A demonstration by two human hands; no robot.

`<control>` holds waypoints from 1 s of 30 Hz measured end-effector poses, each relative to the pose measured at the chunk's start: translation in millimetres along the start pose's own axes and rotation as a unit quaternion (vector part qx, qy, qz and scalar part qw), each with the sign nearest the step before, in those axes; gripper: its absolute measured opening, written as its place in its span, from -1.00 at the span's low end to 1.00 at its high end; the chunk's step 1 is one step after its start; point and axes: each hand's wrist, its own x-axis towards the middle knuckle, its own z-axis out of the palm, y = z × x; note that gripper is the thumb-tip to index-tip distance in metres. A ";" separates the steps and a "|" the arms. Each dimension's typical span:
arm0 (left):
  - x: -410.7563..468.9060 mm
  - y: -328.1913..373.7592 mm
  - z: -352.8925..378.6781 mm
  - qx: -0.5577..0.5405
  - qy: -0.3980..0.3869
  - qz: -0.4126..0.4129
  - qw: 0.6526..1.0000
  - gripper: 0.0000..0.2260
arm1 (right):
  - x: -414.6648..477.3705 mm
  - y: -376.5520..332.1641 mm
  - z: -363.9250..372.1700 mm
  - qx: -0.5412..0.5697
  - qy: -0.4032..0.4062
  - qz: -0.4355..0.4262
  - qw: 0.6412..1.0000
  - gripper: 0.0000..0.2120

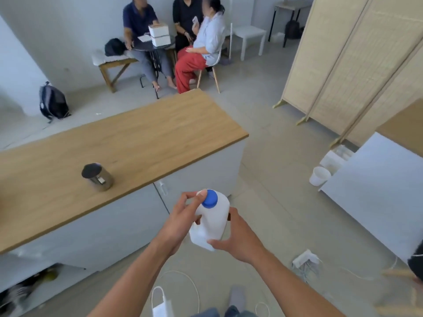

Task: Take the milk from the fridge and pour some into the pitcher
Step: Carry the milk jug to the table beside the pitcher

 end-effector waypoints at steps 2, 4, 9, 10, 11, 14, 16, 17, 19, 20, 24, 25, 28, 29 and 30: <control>6.3 6.5 -2.6 -0.011 0.029 0.007 1.000 -0.55 | 20.3 -4.4 -3.9 -0.005 -0.018 -0.021 1.000 -0.06; 11.0 12.6 -4.4 -0.023 0.058 0.012 0.998 -0.60 | 37.7 -9.7 -8.1 -0.008 -0.038 -0.040 0.998 -0.06; 15.6 20.4 -12.7 -0.065 0.118 0.032 0.990 -0.51 | 73.9 -26.3 -12.9 -0.032 -0.086 -0.085 0.992 -0.07; 16.9 20.7 -15.9 -0.073 0.129 0.039 0.988 -0.48 | 79.1 -31.5 -12.2 -0.030 -0.094 -0.094 0.991 -0.09; 18.0 22.0 -18.7 -0.078 0.136 0.043 0.987 -0.47 | 83.4 -35.8 -10.9 -0.027 -0.099 -0.100 0.990 -0.13; 24.8 25.2 -30.3 -0.090 0.164 0.048 0.981 -0.50 | 98.0 -50.0 -8.1 -0.025 -0.114 -0.119 0.986 -0.16; 29.2 23.8 -40.8 -0.106 0.187 0.048 0.975 -0.54 | 110.8 -60.7 -4.4 -0.034 -0.128 -0.130 0.983 -0.20; 31.7 22.5 -46.5 -0.114 0.200 0.047 0.972 -0.54 | 117.2 -67.0 -1.5 -0.035 -0.138 -0.135 0.981 -0.23; 37.3 21.5 -59.8 -0.129 0.227 0.053 0.964 -0.49 | 129.9 -80.2 6.7 -0.038 -0.155 -0.146 0.976 -0.22; 41.6 20.0 -67.9 -0.139 0.237 0.057 0.960 -0.46 | 136.7 -86.9 11.8 -0.040 -0.161 -0.151 0.975 -0.20; 58.8 22.1 -104.8 -0.158 0.277 0.051 0.946 -0.52 | 165.4 -115.9 35.2 -0.045 -0.184 -0.167 0.967 -0.23; 63.7 22.8 -115.5 -0.162 0.286 0.049 0.943 -0.55 | 173.2 -123.6 42.8 -0.048 -0.189 -0.171 0.966 -0.25; 77.1 24.3 -153.1 -0.180 0.307 0.049 0.933 -0.60 | 195.5 -150.8 67.0 -0.055 -0.206 -0.181 0.960 -0.20; 81.8 25.0 -167.1 -0.185 0.310 0.053 0.931 -0.61 | 203.9 -160.0 76.1 -0.055 -0.214 -0.185 0.958 -0.18; 85.5 26.3 -181.9 -0.184 0.314 0.052 0.930 -0.62 | 212.7 -169.6 85.6 -0.057 -0.223 -0.188 0.955 -0.17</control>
